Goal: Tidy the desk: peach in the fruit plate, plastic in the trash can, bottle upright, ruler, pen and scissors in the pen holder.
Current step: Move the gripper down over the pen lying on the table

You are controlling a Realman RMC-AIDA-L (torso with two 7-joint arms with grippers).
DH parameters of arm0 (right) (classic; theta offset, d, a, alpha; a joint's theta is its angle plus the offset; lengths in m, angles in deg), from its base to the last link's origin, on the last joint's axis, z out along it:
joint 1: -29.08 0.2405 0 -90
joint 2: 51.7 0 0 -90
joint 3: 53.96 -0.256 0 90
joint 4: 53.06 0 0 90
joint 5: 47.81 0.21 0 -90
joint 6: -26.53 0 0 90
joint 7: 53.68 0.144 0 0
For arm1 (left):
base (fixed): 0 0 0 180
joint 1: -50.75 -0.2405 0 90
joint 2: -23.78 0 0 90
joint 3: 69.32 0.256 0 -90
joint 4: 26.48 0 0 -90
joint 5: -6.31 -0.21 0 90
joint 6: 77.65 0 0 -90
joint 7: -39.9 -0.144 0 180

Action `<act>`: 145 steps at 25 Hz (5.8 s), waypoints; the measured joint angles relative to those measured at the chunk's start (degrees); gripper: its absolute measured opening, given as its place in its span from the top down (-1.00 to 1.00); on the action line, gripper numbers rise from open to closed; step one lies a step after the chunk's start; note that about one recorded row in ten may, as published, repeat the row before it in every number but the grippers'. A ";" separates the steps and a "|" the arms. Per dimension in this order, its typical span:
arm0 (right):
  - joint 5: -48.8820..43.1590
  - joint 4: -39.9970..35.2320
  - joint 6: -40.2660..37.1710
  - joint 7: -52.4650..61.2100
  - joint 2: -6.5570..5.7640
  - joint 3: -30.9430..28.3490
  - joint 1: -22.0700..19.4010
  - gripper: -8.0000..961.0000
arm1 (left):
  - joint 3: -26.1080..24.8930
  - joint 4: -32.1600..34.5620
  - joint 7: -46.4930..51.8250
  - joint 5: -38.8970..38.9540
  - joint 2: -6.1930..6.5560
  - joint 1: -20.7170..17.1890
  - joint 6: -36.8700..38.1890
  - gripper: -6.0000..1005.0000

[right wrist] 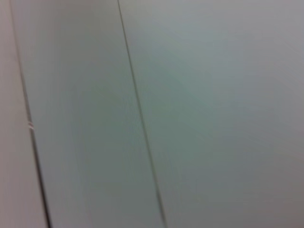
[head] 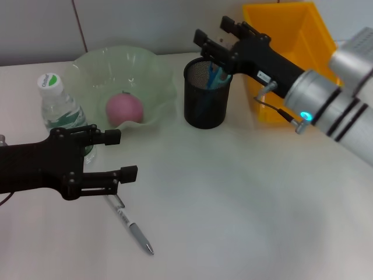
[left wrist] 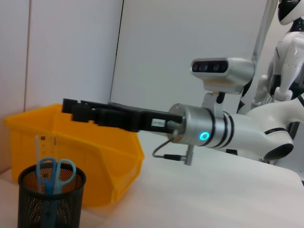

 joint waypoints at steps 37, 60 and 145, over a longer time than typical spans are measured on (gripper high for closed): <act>-64.78 -50.18 -38.92 43.89 -4.32 -20.94 -19.45 -0.60 | 0.32 -3.60 4.42 0.01 -0.03 2.06 -0.09 -0.62; -70.66 -50.63 -37.61 44.33 -4.31 -21.04 -17.26 -0.60 | 0.54 -5.09 4.41 -2.84 0.29 2.71 0.05 -0.62; -72.82 -50.94 -35.32 51.92 -5.48 -23.34 -15.02 -0.60 | 10.76 11.00 7.81 -32.19 0.36 40.82 12.45 -0.62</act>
